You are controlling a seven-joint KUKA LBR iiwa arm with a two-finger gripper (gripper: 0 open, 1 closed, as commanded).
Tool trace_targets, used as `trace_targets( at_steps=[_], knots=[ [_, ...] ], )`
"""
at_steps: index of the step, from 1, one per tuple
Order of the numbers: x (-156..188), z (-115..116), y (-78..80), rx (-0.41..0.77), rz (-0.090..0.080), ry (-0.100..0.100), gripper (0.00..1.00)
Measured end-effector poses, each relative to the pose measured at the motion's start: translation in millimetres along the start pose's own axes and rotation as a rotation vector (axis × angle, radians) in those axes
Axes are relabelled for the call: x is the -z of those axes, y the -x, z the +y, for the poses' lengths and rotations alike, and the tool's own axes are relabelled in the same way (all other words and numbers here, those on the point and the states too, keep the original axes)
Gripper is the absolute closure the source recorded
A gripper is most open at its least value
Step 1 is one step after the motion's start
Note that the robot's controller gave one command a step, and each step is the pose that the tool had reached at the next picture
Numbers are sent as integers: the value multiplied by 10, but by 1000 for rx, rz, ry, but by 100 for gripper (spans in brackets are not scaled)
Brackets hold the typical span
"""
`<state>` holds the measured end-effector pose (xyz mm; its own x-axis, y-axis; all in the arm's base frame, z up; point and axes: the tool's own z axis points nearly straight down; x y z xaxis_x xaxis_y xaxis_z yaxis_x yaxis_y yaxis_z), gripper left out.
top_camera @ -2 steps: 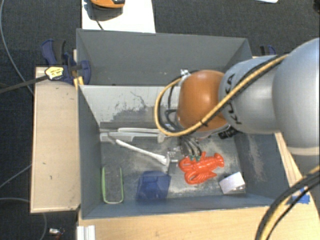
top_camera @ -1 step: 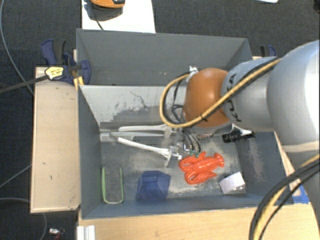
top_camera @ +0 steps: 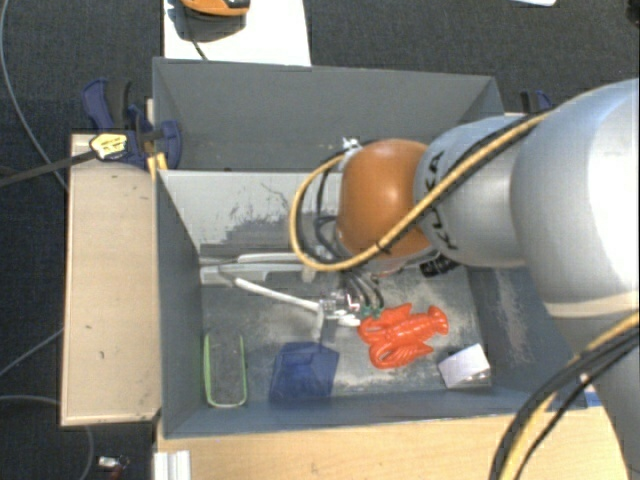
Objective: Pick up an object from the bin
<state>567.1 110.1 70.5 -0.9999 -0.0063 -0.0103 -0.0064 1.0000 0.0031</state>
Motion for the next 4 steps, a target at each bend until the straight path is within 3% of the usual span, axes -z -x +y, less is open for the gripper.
trace_targets(
  at_steps=[1, 2, 3, 4],
  knots=[
    [1, -10, -63, -183, -1, 2, 0],
    [4, -290, -214, -89, 0, 1, 100],
    [4, -289, -214, -90, 0, 2, 100],
    [309, -288, -221, -92, 3, 2, 100]
  ],
)
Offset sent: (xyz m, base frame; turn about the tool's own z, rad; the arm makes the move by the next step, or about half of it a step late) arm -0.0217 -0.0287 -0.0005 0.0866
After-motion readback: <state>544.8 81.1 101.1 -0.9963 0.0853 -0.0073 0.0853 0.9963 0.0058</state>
